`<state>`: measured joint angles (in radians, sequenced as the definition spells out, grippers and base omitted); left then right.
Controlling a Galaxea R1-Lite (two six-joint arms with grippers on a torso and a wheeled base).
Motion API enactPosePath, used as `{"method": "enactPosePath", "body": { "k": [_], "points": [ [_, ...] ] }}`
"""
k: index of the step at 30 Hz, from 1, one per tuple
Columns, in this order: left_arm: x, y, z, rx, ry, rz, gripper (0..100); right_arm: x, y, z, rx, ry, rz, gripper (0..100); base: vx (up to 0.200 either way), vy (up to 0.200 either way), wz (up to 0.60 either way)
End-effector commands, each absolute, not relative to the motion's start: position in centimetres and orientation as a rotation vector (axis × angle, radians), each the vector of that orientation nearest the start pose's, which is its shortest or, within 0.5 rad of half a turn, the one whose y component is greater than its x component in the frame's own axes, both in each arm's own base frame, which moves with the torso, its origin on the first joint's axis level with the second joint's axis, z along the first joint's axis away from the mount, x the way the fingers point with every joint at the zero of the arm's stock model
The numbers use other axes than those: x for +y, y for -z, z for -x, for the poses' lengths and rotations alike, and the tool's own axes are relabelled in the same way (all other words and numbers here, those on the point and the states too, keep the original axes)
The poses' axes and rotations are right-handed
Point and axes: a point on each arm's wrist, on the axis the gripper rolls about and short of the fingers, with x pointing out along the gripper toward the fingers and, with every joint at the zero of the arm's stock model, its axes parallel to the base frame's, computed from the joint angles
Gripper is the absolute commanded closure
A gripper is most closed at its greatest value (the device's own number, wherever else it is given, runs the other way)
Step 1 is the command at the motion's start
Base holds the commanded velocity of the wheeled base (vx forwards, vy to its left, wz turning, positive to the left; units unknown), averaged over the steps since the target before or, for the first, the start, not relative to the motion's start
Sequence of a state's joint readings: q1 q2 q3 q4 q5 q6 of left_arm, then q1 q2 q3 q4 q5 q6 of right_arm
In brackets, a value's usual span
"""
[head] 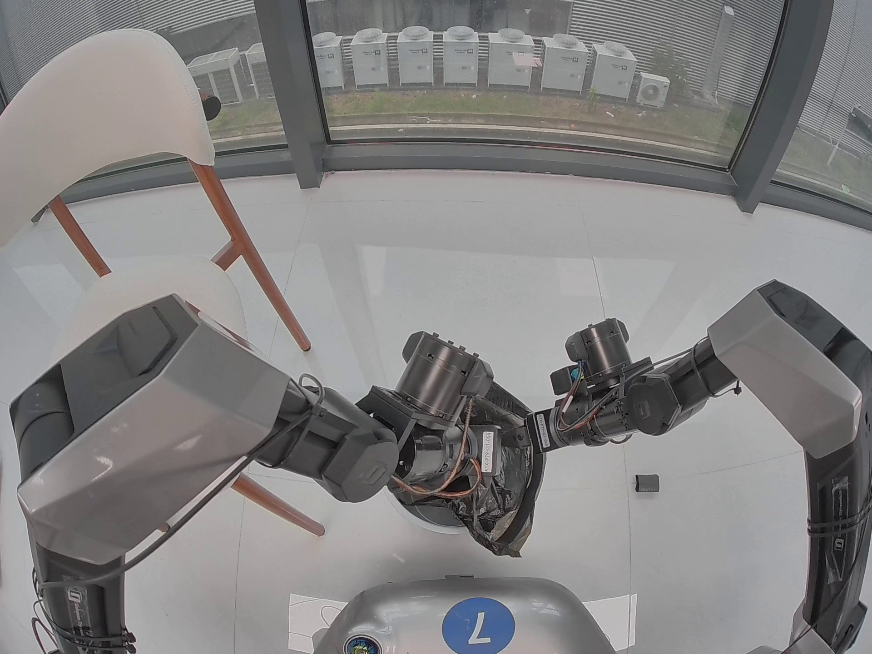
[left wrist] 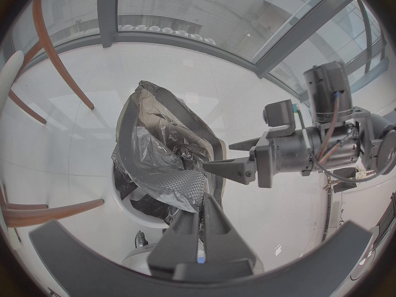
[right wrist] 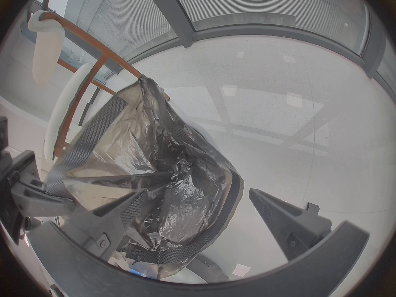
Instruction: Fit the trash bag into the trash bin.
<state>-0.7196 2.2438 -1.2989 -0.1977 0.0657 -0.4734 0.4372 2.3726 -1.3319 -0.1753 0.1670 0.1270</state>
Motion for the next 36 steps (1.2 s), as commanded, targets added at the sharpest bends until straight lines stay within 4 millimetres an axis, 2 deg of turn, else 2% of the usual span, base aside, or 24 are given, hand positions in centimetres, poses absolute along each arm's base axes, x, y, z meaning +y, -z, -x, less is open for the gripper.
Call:
{"method": "enactPosePath", "body": {
  "k": [1, 10, 16, 17, 29, 33, 36],
  "points": [
    [-28.0, -6.6, -32.2, 0.829, 0.439, 0.145, 100, 18.7, 0.2, -39.8, 0.935, -0.502, 0.012, 0, 0.000, 0.000, 0.00],
    [-28.0, -6.5, -32.2, 0.832, 0.440, 0.143, 100, 18.3, 1.3, -41.6, 0.919, -0.484, 0.002, 0, 0.000, 0.000, 0.00],
    [-28.0, -6.4, -32.1, 0.834, 0.437, 0.141, 100, 18.5, 1.1, -42.7, 0.893, -0.498, -0.010, 0, 0.000, 0.000, 0.00],
    [-28.0, -6.4, -32.2, 0.833, 0.439, 0.142, 100, 18.5, 1.2, -42.7, 0.892, -0.498, -0.010, 100, 0.000, 0.000, 0.00],
    [-27.8, -6.4, -32.3, 0.833, 0.433, 0.143, 100, 18.3, 1.1, -42.4, 0.904, -0.495, -0.009, 100, 0.000, 0.000, 0.00],
    [-27.6, -6.5, -32.3, 0.834, 0.428, 0.143, 100, 17.8, 0.0, -42.6, 0.879, -0.487, -0.017, 100, 0.000, 0.000, 0.00],
    [-26.7, -6.4, -32.6, 0.839, 0.406, 0.141, 100, 17.3, -1.3, -42.8, 0.851, -0.479, -0.026, 100, 0.000, 0.000, 0.00]
  ]
}}
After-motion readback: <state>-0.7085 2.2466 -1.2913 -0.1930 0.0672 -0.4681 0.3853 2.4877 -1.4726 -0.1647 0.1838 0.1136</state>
